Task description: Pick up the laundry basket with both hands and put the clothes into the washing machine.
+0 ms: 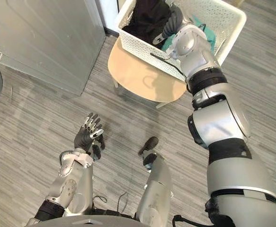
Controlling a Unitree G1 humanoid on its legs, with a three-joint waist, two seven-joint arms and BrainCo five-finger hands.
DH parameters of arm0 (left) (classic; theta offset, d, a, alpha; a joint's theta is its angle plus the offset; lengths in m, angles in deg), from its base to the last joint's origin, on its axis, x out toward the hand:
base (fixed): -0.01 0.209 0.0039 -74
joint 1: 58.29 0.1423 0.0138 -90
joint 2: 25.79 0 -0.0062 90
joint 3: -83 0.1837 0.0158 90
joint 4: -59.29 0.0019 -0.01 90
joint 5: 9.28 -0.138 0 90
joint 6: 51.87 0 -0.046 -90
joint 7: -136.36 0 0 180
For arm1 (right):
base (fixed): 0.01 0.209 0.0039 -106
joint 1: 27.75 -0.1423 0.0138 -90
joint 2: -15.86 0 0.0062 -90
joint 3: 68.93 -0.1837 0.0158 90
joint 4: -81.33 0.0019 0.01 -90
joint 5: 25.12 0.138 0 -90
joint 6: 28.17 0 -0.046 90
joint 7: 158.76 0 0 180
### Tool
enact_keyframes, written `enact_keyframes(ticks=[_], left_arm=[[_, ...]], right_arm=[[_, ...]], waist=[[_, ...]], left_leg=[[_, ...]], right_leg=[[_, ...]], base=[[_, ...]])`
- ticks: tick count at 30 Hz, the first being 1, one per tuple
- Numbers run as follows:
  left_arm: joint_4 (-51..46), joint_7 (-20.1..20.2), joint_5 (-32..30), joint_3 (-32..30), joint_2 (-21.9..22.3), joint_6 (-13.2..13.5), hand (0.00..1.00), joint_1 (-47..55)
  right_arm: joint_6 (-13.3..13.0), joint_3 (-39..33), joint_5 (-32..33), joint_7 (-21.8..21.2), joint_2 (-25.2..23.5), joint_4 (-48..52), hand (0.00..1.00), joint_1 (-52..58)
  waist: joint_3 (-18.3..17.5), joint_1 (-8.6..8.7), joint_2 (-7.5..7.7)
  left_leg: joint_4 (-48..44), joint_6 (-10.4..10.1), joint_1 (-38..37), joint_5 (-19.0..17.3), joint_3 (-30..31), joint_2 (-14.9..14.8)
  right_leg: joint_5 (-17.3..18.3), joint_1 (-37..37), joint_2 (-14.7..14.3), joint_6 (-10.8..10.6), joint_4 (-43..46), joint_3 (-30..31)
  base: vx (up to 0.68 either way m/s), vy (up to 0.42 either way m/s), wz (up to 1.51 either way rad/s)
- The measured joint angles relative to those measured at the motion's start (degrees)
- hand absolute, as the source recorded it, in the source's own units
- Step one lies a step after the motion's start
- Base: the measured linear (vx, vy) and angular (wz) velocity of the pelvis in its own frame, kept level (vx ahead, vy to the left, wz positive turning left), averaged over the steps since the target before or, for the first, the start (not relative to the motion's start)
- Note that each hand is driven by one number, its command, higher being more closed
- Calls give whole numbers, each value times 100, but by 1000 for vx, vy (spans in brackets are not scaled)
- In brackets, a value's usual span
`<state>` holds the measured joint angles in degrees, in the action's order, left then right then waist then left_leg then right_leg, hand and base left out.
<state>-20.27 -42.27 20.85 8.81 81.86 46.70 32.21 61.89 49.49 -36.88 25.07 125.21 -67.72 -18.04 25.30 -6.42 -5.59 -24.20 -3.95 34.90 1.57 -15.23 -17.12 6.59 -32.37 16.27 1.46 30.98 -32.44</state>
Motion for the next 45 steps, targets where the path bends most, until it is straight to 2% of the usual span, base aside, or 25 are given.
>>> enact_keyframes(ticks=[1,2,3,4,6,7,8,9,10,12,15,17,18,21,24,27,29,31,35,38,45], left_arm=[[16,11,-1,-25,44,-38,0,96],[14,-9,15,-72,71,-47,0,204],[-4,-25,23,-115,69,-46,0,256],[-41,-98,97,-204,60,-23,0,335],[-32,-171,145,-220,22,-18,0,314],[-11,-220,206,-216,20,-19,0,297],[34,-222,237,-202,36,-32,0,291],[65,-222,241,-197,68,-56,0,277],[152,-218,249,-199,138,-67,0,210],[183,-218,353,-189,178,-69,0,114],[207,-237,355,-217,142,-45,0,150],[206,-237,353,-201,140,-23,0,155],[208,-237,348,-184,102,-9,0,156],[210,-239,346,-131,37,-5,0,156],[211,-243,350,-16,-106,1,0,157],[208,-235,378,30,-104,6,0,161],[184,-208,482,35,-73,11,0,159],[185,-199,539,39,-35,11,0,156],[185,-186,697,42,172,41,0,92],[190,-176,716,51,172,60,0,-3],[283,-122,736,69,160,61,0,-210]], right_arm=[[41,-108,-12,0,-61,2,0,155],[94,-174,-161,15,-229,10,0,307],[122,-154,-226,32,-336,10,0,360],[147,-113,-223,51,-584,11,0,394],[144,-33,-222,51,-697,18,0,385],[159,-37,-220,52,-773,-46,0,385],[206,-33,-221,48,-856,-59,0,391],[225,-32,-221,47,-890,-66,0,392],[257,-29,-225,46,-901,-112,0,392],[268,-28,-229,46,-884,-333,0,307],[221,208,-224,47,-905,-483,0,168],[127,385,-224,49,-904,-478,0,-48],[95,524,-224,54,-899,-474,0,-271],[92,688,-222,49,-825,-484,0,-382],[144,693,-222,37,-638,-514,0,-368],[199,687,-919,-57,-305,-757,0,-368],[281,692,-1411,-222,24,-989,0,-369],[296,696,-1565,-237,276,-1001,0,-379],[289,955,-1552,-229,610,-1184,0,-671],[273,1084,-1492,-229,608,-1187,0,-784],[287,1440,-1311,-197,607,-1219,0,-1195]], waist=[[13,39,22],[32,28,56],[40,38,89],[4,57,210],[-21,78,306],[-4,88,386],[-6,79,472],[-3,96,478],[-2,161,479],[-3,175,482],[1,19,493],[1,14,495],[2,18,496],[0,115,499],[-3,136,495],[-11,106,478],[-25,84,419],[-47,58,322],[-168,1,-166],[-219,-37,-274],[-230,-102,-466]], left_leg=[[-584,221,94,92,-25,-144],[-1274,622,238,196,-14,-302],[-1509,788,297,313,67,-352],[-1722,879,476,661,412,-349],[-1667,849,654,889,602,-350],[-1466,833,697,857,644,-353],[-1048,749,577,671,619,-315],[-758,688,461,583,594,-261],[-51,515,164,468,575,-136],[513,163,-29,635,555,-36],[750,-8,-222,705,316,13],[717,-87,-256,644,192,6],[666,-219,-257,506,40,-39],[672,-244,-197,421,-155,-38],[979,-214,-213,503,-392,25],[1447,-136,-290,731,-580,227],[1692,-32,-311,862,-603,394],[1837,15,-309,925,-602,506],[2189,95,-310,1090,-597,765],[2358,85,-299,1166,-615,838],[2545,75,-280,1244,-702,823]], right_leg=[[248,195,30,-26,190,-42],[466,388,-1,-49,409,-17],[558,470,-30,-45,474,15],[662,525,-86,-47,543,-8],[715,518,-104,16,526,-164],[723,493,-98,127,546,-285],[724,412,-84,187,584,-313],[718,369,-76,201,599,-311],[714,310,-42,204,624,-268],[658,218,-65,164,569,-167],[625,169,-60,106,543,118],[594,74,-76,55,547,334],[561,-72,-120,-1,544,509],[424,-308,-171,-97,431,740],[157,-463,-259,-206,57,910],[-189,-548,-229,-248,-289,993],[-301,-553,-125,-318,-409,970],[-348,-570,-37,-379,-463,953],[-502,-614,126,-497,-643,932],[-551,-752,152,-506,-652,994],[-824,-809,-4,-491,-1033,1052]], base=[[118,-186,29],[120,-177,17],[143,-247,6],[124,-191,8],[122,-143,26],[148,-84,35],[128,-40,29],[147,9,35],[87,47,45],[56,52,43],[33,44,2],[-32,47,-35],[-61,44,-52],[-91,65,-45],[-61,77,-33],[10,78,-9],[70,60,15],[62,47,19],[54,36,14],[22,-1,-6],[14,-16,-14]])
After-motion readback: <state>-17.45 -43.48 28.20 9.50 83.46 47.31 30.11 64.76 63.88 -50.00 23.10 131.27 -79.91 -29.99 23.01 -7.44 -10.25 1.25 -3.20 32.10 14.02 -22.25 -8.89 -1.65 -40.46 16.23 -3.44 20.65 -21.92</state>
